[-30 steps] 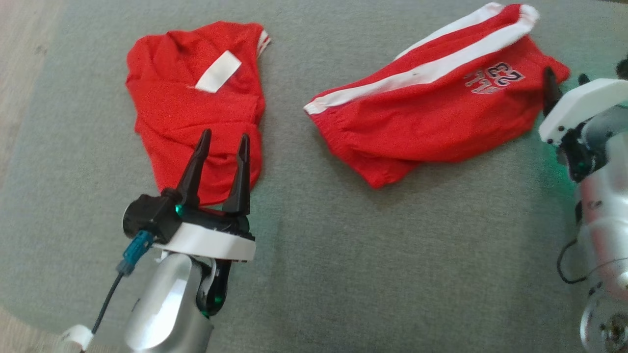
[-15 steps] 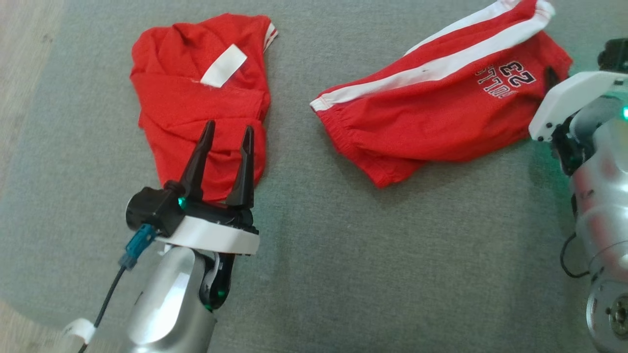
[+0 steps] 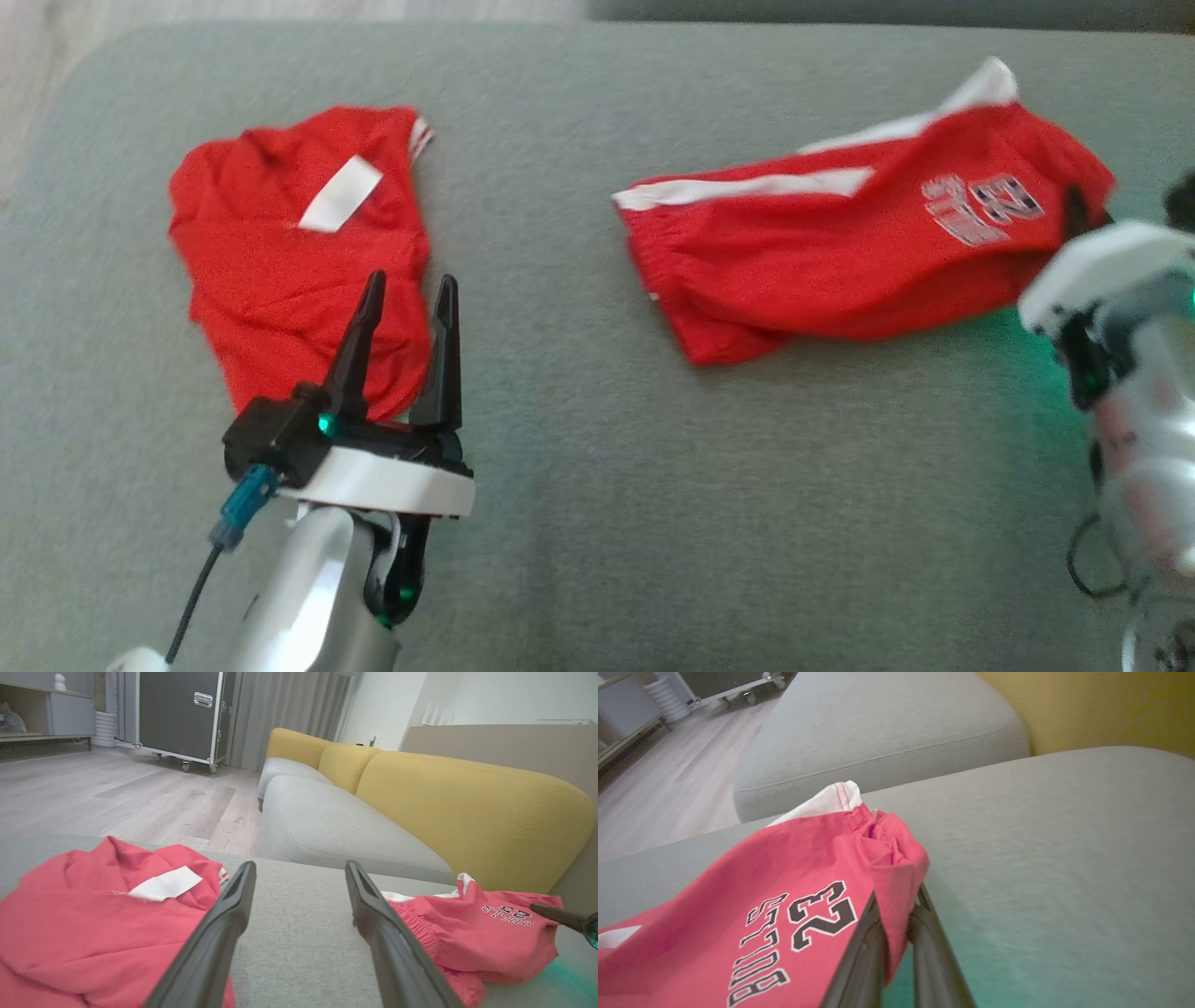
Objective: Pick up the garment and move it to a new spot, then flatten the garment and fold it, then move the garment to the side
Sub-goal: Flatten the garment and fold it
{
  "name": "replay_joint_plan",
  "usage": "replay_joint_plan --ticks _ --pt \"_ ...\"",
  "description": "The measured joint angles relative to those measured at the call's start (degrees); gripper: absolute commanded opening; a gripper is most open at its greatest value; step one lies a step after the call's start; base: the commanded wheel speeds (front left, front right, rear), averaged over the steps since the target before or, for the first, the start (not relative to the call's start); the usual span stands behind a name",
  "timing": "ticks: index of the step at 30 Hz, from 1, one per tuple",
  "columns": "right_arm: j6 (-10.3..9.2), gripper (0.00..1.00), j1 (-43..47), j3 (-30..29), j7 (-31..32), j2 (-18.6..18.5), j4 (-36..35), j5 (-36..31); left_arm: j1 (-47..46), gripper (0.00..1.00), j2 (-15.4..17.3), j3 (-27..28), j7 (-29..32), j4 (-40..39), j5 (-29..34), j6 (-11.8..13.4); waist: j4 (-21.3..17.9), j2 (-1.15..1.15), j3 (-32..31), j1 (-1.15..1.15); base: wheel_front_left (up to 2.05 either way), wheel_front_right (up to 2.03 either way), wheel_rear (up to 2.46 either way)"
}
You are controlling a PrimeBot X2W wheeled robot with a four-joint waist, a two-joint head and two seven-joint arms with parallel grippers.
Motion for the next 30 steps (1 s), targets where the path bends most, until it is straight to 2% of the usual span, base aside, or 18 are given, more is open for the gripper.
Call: replay_joint_plan --ticks 5,9,12,19,23,30 --pt "0.00 0.00 4.0 -3.9 -0.5 -2.1 -0.6 1.6 1.4 1.00 0.0 1.1 0.0 -0.4 0.1 0.0 -3.0 0.00 -2.3 0.00 0.00 0.00 0.00" --pt "-0.01 0.00 7.3 -7.9 -1.1 -2.3 -0.6 1.8 2.5 1.00 0.0 1.3 0.0 -0.8 0.6 0.0 -4.4 0.00 -3.8 0.00 0.00 0.00 0.00" --pt "0.00 0.00 9.4 -10.4 -2.1 -1.5 -1.2 2.3 3.3 1.00 0.0 1.3 0.0 -1.0 0.6 0.0 -4.9 0.00 -4.4 0.00 0.00 0.00 0.00" --pt "0.00 0.00 10.8 -11.8 -3.8 2.0 -5.1 2.3 3.8 1.00 0.4 1.3 0.0 -1.2 0.6 0.0 -4.6 0.00 -4.3 0.01 0.00 0.00 0.00" --pt "-0.01 0.00 10.8 -11.2 -4.8 3.5 -7.9 2.4 4.0 1.00 0.5 1.3 0.0 -1.1 0.6 0.0 -4.4 0.00 -5.1 0.01 0.00 0.00 0.00" --pt "0.00 0.00 11.3 -3.7 -5.8 6.6 -13.0 6.3 4.9 1.00 0.5 1.5 0.0 -0.7 1.0 0.0 -4.2 0.00 -7.3 0.01 0.00 0.00 0.00"
